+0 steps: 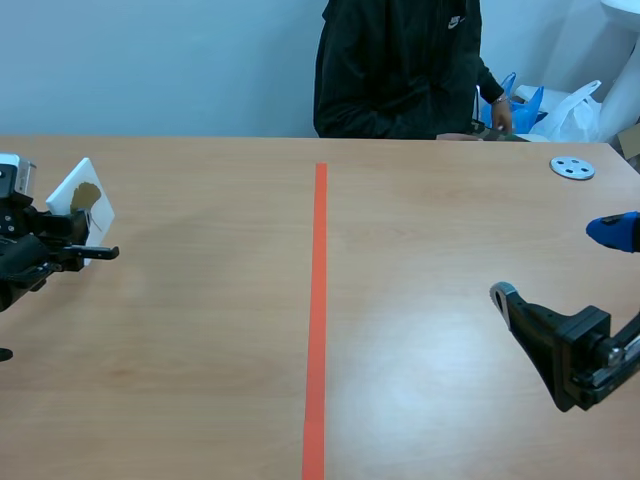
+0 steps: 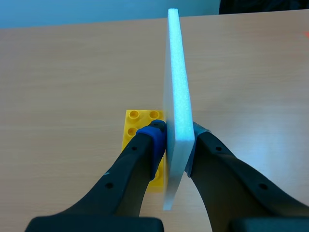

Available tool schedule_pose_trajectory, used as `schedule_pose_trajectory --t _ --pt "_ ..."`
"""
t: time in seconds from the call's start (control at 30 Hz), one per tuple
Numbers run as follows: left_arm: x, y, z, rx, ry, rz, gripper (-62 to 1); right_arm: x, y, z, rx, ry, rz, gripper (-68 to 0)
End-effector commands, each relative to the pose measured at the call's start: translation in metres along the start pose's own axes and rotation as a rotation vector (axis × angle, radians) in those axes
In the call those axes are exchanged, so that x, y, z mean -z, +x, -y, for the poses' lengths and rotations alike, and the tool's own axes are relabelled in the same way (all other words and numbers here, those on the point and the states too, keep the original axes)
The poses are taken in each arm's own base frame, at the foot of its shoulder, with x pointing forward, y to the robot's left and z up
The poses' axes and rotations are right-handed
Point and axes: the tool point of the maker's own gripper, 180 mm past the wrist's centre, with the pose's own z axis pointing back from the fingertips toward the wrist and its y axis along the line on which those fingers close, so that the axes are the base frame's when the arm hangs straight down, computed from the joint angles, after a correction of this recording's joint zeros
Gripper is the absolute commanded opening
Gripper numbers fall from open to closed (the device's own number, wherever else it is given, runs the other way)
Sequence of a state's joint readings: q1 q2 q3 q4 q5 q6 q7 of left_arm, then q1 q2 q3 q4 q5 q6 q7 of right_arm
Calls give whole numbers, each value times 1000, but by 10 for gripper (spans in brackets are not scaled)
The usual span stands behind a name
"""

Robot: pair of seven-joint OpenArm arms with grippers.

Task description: Sort the leaf by its shape. The table is split by an orange tape line. A compound leaf with several leaflets goes to the left side, a simple leaf with one blade goes to the right side. Return to the home posture when a red brick is placed on the table.

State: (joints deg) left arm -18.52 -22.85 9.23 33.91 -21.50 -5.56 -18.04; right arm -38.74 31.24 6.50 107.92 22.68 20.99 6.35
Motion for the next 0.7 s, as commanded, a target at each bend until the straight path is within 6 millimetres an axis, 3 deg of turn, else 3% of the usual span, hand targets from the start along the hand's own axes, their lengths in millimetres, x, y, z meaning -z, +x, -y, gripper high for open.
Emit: schedule_pose_trajectory --t 0.0,0.37,0.67 --pt "4 13 -7 1 18 46 -554 1 8 5 -12 -6 28 4" --pt "-3 -15 -15 21 30 -18 -557 1 5 5 -12 -6 12 4" --pt "-4 -21 -16 19 32 -39 -547 1 0 5 -12 -6 -17 4"
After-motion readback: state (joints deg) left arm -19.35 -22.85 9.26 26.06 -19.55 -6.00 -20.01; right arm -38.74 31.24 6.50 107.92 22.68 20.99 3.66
